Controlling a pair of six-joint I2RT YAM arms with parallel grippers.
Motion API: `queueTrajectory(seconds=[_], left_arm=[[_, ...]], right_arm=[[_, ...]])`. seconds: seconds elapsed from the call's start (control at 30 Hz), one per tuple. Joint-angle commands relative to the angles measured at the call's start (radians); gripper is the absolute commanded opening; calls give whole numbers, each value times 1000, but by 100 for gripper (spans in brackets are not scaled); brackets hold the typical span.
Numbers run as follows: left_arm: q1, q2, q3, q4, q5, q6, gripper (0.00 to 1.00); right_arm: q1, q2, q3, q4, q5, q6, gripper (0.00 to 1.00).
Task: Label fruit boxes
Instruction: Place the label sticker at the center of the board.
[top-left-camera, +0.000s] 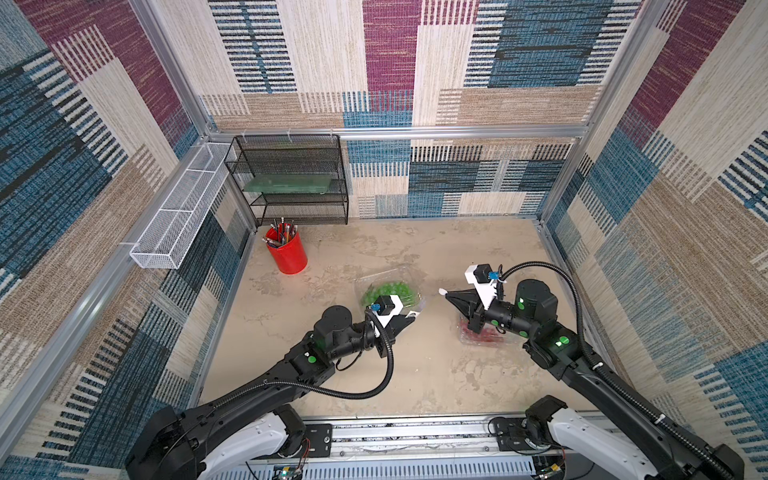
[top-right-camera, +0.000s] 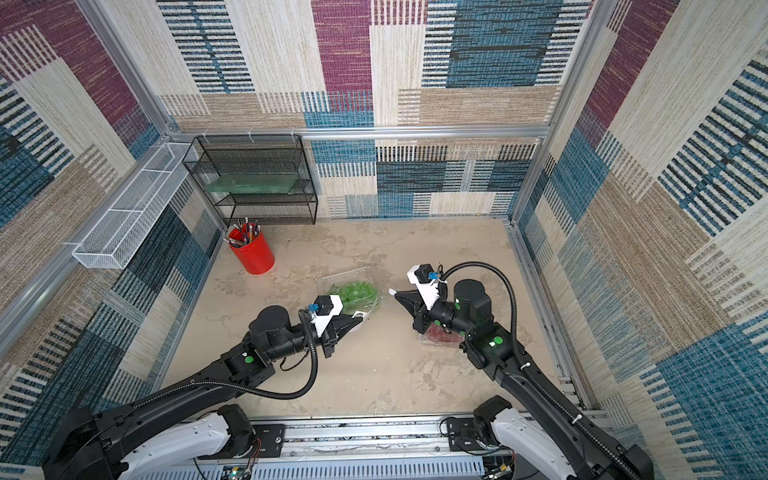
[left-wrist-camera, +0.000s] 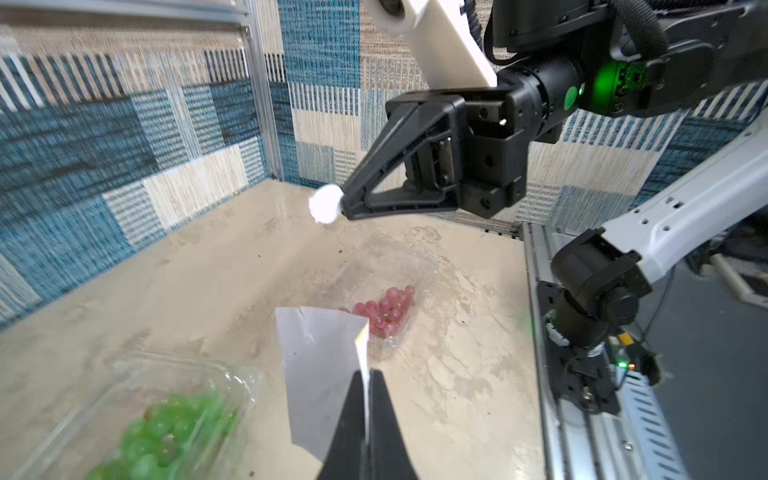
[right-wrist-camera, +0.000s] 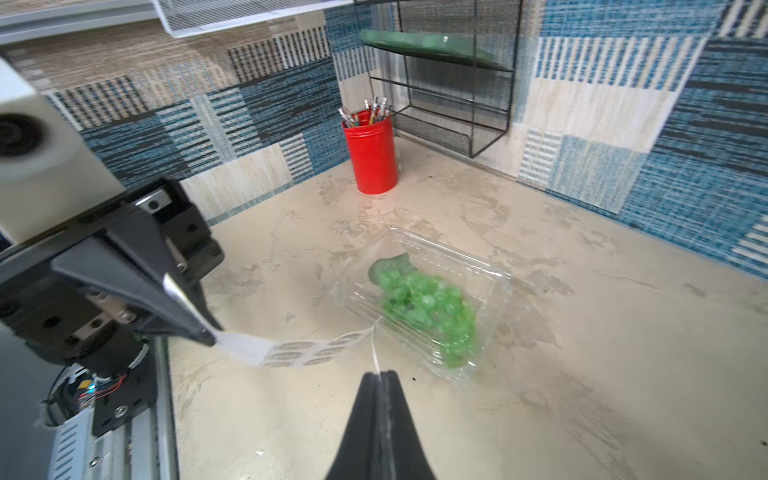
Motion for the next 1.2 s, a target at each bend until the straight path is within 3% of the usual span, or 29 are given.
queueTrajectory(seconds=[0.0,0.23,0.63,0.8,1.17], left_arm=[[-1,39,-19,79,59,-221,0],[-8,218,2,175,91,-540,0],[-23,499,49,247,142,-836,0],[-22,542,107,81,125,-828,0],[-11,525,196,-357,-43,-651,0]], right_arm=[[-44,20,26,-44,88,70,0],[-123,80,56,-71,79,128,0],[-121,96,45,-35,56,130,0],[-122,95,52,-75,80,102,0],[-123,99,50,-99,90,83,0]])
